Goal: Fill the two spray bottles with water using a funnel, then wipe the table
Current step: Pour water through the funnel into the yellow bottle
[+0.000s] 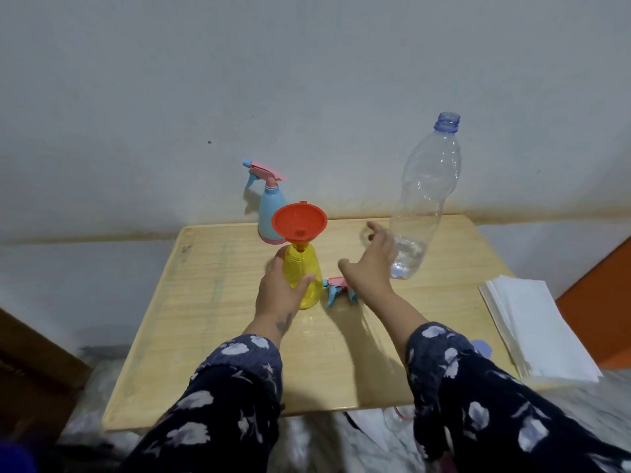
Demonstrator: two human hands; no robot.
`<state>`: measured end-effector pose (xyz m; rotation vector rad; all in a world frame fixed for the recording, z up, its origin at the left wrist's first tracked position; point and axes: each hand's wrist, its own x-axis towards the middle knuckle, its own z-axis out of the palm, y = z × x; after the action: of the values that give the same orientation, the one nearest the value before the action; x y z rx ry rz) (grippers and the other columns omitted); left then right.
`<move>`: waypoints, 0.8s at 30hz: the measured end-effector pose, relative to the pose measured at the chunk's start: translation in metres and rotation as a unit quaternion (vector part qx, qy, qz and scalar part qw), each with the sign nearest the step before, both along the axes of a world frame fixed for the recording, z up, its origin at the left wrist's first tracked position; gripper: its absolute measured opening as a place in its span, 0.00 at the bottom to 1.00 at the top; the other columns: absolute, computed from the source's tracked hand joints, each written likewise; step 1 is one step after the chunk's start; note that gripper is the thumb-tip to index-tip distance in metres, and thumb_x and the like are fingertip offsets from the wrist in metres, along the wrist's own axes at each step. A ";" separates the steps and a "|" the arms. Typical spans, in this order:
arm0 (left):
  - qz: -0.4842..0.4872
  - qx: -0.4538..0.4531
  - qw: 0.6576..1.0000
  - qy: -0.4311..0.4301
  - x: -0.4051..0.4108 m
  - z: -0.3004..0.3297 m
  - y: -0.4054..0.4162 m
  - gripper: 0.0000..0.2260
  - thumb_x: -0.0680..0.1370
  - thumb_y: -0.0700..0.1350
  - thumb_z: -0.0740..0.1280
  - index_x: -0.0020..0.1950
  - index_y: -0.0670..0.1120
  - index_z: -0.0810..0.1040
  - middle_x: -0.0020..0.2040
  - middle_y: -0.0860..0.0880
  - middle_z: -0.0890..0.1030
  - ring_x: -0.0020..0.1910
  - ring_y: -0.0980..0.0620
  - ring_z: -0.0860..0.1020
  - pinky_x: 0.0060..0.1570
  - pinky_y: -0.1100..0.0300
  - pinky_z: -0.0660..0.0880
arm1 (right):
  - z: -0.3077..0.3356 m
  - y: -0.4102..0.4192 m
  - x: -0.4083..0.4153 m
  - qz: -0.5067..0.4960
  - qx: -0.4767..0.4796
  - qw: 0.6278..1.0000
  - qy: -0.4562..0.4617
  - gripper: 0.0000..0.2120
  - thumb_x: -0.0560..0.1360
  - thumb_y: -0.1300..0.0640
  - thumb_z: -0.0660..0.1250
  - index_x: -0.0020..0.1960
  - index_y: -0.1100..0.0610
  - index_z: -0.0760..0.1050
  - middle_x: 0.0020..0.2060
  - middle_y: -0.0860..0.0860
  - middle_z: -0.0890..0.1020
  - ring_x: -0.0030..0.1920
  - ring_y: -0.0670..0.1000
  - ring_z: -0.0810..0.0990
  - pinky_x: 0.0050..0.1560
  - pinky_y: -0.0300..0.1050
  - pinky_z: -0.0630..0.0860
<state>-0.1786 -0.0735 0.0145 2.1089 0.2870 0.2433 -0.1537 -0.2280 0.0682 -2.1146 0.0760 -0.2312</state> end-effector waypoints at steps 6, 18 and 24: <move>-0.006 -0.012 1.000 0.016 -0.001 0.004 0.002 0.31 0.75 0.51 0.71 0.75 0.54 0.62 0.66 0.51 0.75 0.64 0.48 0.75 0.53 0.59 0.71 | 0.028 0.040 -0.007 0.169 0.126 0.977 0.014 0.55 0.63 0.51 0.80 0.76 0.46 0.45 0.69 0.51 0.64 0.69 0.50 0.66 0.66 0.44 0.65; -0.039 -0.022 0.999 0.013 -0.002 0.009 0.009 0.30 0.74 0.53 0.72 0.73 0.56 0.63 0.64 0.54 0.76 0.63 0.51 0.75 0.58 0.55 0.73 | 0.046 0.060 -0.010 0.114 0.146 0.983 -0.005 0.45 0.64 0.50 0.80 0.74 0.53 0.58 0.65 0.46 0.69 0.60 0.44 0.69 0.59 0.39 0.69; -0.035 -0.021 0.999 0.017 -0.003 0.011 0.009 0.31 0.75 0.52 0.72 0.74 0.54 0.62 0.66 0.53 0.75 0.64 0.50 0.74 0.59 0.56 0.73 | 0.051 0.061 -0.012 0.110 0.148 0.983 -0.014 0.43 0.64 0.52 0.80 0.71 0.53 0.60 0.59 0.43 0.68 0.58 0.43 0.70 0.55 0.35 0.69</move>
<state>-0.1817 -0.0643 0.0254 2.0790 0.2355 0.1582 -0.1660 -0.1672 0.1188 -1.8065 -0.1332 -0.1081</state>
